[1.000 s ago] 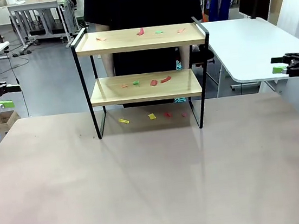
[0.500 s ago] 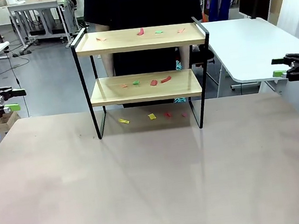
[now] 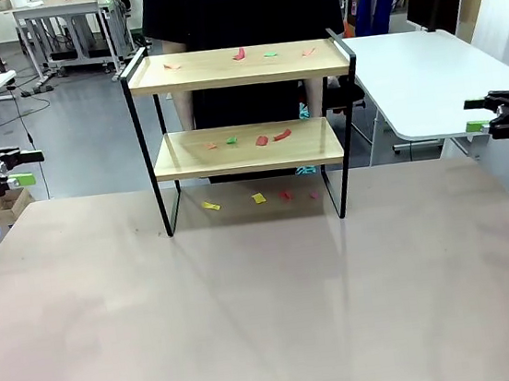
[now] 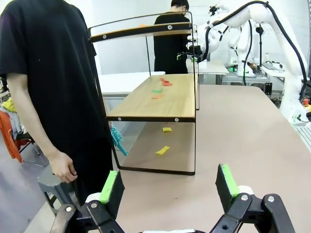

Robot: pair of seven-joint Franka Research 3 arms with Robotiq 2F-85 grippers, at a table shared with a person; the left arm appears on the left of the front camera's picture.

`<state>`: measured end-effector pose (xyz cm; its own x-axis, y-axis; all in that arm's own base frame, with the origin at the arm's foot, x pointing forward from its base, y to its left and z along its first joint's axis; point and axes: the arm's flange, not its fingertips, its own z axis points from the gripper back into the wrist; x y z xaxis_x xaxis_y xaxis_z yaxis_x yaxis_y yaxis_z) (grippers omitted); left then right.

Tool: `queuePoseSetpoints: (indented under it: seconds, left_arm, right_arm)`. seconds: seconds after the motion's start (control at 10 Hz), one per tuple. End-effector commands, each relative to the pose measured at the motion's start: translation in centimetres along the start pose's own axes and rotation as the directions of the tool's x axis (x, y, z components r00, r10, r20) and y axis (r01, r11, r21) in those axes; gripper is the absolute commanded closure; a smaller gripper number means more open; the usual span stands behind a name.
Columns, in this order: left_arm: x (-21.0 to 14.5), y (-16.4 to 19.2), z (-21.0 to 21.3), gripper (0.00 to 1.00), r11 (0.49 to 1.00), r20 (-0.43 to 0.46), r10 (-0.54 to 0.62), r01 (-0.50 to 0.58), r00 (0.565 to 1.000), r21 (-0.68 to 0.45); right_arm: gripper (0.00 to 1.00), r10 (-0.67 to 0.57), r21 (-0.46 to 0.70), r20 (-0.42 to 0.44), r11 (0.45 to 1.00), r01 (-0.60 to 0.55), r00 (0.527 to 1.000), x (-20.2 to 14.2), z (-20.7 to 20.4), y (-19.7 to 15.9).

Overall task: Clean the shelf.
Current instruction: Pick up the Duster handed by the human.

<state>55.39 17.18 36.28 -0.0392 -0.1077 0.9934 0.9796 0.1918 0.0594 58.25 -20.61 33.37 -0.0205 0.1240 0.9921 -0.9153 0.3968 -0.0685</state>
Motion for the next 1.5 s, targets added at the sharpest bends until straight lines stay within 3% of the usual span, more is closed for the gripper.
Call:
queuePoseSetpoints:
  seconds: [0.0, 0.4, 0.5, 1.4]
  left_arm:
    - [0.82, -0.25, -0.14, 0.00, 1.000, 0.037, 0.021, -0.022, 0.999, 0.014]
    - [1.04, -0.45, 0.01, 0.00, 0.999, 0.071, 0.036, -0.037, 0.997, 0.006]
    - [0.35, -0.05, 0.11, 0.00, 1.000, 0.026, 0.025, -0.025, 0.999, 0.001]
    - [0.35, -0.05, 0.11, 0.00, 1.000, 0.026, 0.025, -0.025, 0.999, 0.001]
  right_arm:
    - [0.00, 0.039, -0.008, 0.026, 0.999, -0.038, 0.999, 0.90, 0.01, -0.18]
    - [0.00, 0.015, -0.003, 0.003, 1.000, -0.015, 1.000, 0.78, 0.07, -0.27]
    - [0.00, 0.015, -0.003, 0.003, 1.000, -0.015, 1.000, 0.78, 0.07, -0.27]
    - [0.00, 0.015, -0.003, 0.003, 1.000, -0.015, 1.000, 0.78, 0.07, -0.27]
